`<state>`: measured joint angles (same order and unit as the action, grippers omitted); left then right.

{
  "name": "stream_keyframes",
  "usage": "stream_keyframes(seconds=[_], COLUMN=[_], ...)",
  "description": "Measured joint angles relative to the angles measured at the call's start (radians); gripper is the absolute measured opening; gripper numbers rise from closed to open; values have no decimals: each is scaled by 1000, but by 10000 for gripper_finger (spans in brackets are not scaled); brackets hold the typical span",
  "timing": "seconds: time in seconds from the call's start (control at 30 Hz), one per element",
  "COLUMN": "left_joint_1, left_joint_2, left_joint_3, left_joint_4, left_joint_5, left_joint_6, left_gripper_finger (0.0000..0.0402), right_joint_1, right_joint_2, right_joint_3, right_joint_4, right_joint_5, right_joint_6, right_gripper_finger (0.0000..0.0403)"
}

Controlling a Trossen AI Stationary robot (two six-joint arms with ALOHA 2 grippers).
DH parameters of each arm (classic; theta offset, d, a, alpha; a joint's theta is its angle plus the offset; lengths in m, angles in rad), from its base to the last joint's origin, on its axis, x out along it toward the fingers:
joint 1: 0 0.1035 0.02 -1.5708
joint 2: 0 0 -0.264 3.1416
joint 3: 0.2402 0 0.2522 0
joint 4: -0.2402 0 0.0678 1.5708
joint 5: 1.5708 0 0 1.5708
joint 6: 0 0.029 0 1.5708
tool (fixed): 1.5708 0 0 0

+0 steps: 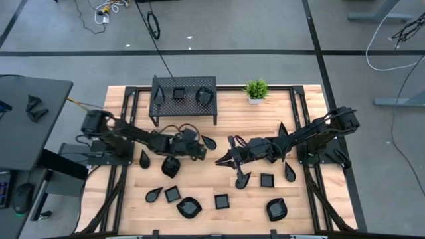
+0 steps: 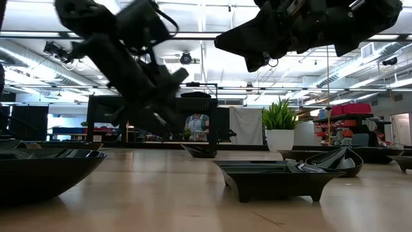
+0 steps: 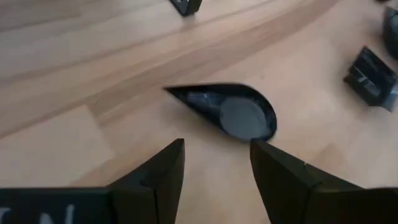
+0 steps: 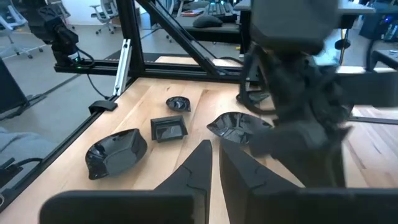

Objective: Pick & Place Mini shaped plates
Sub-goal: Stack the black drop shaped plate on top of the black drop shaped plates on the shelf

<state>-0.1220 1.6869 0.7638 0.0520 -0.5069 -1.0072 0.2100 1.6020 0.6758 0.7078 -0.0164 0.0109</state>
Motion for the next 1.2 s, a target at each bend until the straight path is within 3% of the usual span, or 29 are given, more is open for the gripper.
stream_keyframes(seconds=[0.47,0.73,1.1,1.2], left_joint_1=[77,86,69,60], left_joint_2=[180,179,155,121], left_joint_3=[123,119,118,117], left_joint_4=[0,-3,-4,-10], left_joint_5=[61,63,70,71], left_joint_6=[50,84,154,186], left_gripper_finger=[130,100,11,7], right_joint_1=[5,8,8,8], right_joint_2=[0,0,0,0], right_joint_3=[0,0,0,0], right_joint_4=[-51,-56,-58,-61], right_joint_5=[-1,-1,0,0], right_joint_6=[34,30,31,32], right_gripper_finger=[32,32,32,32])
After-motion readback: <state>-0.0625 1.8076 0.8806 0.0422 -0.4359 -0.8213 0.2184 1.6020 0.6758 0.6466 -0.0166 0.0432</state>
